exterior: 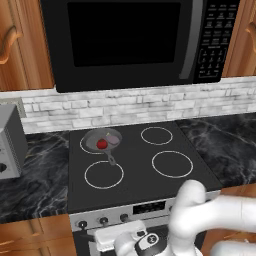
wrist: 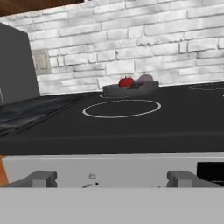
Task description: Put the eggplant and tomato in the pan. Then turn on the rear left burner and set the heat to medium.
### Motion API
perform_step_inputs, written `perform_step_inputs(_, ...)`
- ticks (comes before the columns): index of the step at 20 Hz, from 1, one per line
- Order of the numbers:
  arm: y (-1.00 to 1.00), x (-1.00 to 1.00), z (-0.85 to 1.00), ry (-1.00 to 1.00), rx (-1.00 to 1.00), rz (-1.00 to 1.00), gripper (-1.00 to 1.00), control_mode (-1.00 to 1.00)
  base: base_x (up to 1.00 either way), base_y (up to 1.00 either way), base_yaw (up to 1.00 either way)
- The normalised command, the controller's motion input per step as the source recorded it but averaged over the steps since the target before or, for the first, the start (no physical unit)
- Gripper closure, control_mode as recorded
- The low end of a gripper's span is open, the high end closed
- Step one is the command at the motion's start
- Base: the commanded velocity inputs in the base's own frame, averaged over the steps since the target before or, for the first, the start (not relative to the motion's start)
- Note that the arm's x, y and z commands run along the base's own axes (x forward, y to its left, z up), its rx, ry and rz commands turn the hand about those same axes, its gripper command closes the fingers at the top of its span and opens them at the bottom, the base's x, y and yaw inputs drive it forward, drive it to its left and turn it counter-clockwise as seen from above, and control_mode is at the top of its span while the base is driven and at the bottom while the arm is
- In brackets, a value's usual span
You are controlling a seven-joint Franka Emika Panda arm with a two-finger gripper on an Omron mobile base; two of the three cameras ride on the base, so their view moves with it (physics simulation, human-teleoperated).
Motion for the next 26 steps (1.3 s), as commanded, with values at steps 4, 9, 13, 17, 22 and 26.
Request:
perform_step_inputs(4, 0.28, 0.10, -0.26, -0.09, 0.00, 0.00, -1.00, -1.00, 0.00, 0.00, 0.00)
perform_step_inputs(9, 0.14, 0.04, -0.31, -0.05, 0.00, -0.03, -1.00, -1.00, 0.00, 0.00, 0.00)
perform_step_inputs(13, 0.02, 0.00, -0.19, -0.01, 0.00, -0.09, -1.00, -1.00, 0.00, 0.00, 0.00)
perform_step_inputs(17, 0.00, 0.00, -0.11, -0.08, 0.01, -0.11, -1.00, -1.00, 0.00, 0.00, 0.00)
perform_step_inputs(22, 0.00, 0.00, -0.05, -0.15, 0.11, -0.07, -1.00, -1.00, 0.00, 0.00, 0.00)
perform_step_inputs(26, -0.11, -0.02, 0.00, -0.10, 0.07, 0.00, -1.00, -1.00, 0.00, 0.00, 0.00)
